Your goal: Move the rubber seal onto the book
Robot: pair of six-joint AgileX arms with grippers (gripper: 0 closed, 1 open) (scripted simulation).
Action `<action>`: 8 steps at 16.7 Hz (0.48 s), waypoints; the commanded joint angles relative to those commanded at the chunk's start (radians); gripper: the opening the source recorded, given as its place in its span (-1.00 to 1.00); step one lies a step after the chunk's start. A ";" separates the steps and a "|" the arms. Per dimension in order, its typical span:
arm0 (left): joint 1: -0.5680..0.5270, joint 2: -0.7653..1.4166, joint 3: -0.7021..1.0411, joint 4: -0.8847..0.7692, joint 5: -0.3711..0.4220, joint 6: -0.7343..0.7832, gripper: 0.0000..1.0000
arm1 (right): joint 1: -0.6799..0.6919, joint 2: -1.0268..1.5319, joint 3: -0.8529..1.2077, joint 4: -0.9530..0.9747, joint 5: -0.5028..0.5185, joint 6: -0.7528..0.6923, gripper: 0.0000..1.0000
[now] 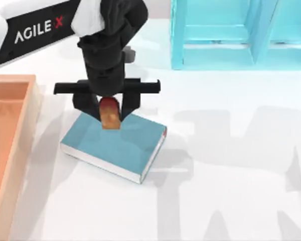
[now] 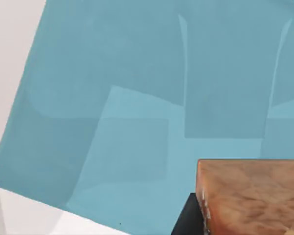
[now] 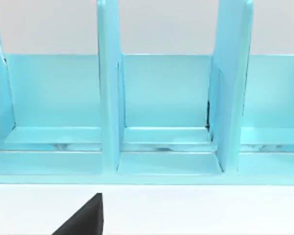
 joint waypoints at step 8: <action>-0.001 0.000 0.005 -0.004 0.000 -0.001 -0.40 | 0.000 0.000 0.000 0.000 0.000 0.000 1.00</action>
